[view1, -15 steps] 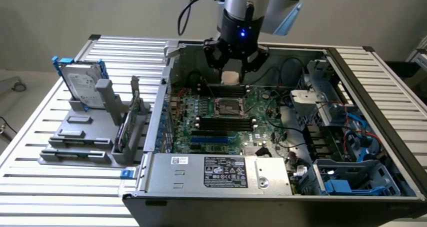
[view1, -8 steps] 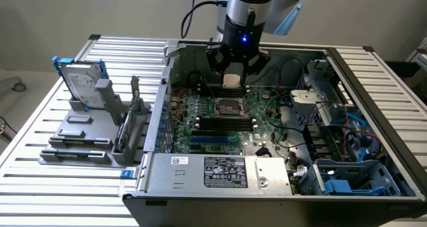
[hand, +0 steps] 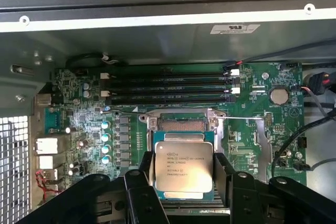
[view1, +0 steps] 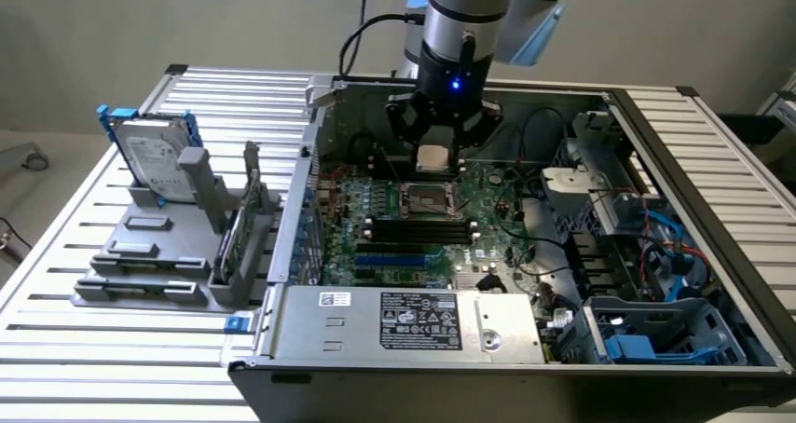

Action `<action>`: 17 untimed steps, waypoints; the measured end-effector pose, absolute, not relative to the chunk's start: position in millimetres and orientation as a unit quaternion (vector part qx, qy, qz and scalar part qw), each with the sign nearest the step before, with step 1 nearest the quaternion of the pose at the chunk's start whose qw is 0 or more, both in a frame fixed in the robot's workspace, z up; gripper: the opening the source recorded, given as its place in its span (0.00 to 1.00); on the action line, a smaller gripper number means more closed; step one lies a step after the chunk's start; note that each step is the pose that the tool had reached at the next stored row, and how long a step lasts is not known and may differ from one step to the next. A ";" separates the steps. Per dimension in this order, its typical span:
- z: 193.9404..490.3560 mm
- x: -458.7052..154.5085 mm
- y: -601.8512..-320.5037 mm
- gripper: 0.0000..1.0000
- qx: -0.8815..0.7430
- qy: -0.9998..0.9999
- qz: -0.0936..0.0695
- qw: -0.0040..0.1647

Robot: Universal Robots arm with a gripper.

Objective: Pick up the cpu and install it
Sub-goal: 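Place the cpu into insertion slot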

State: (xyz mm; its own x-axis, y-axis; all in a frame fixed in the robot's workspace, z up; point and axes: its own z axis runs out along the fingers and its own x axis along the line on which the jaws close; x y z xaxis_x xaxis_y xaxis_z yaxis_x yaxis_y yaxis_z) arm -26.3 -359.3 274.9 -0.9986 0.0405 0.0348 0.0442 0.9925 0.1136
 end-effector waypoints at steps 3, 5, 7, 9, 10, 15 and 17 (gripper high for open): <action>269.4 -25.8 -358.9 0.55 -0.021 -0.998 -0.057 0.016; 265.8 -25.4 -358.5 0.55 -0.021 -0.998 -0.057 0.016; 262.1 -25.1 -357.9 0.55 -0.021 -0.998 -0.057 0.016; 258.5 -24.8 -357.3 0.55 -0.021 -0.998 -0.057 0.016; 256.7 -24.7 -357.1 0.55 -0.021 -0.998 -0.057 0.016; 248.3 -24.3 -356.3 0.55 -0.021 -0.998 -0.057 0.016; 248.1 -24.4 -356.3 0.55 -0.023 -0.998 -0.057 0.016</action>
State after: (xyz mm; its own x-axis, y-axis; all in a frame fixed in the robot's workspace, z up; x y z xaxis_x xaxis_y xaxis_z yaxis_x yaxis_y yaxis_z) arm -24.4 -356.3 248.1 -0.9985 0.0431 0.0349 0.0469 0.9924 0.1134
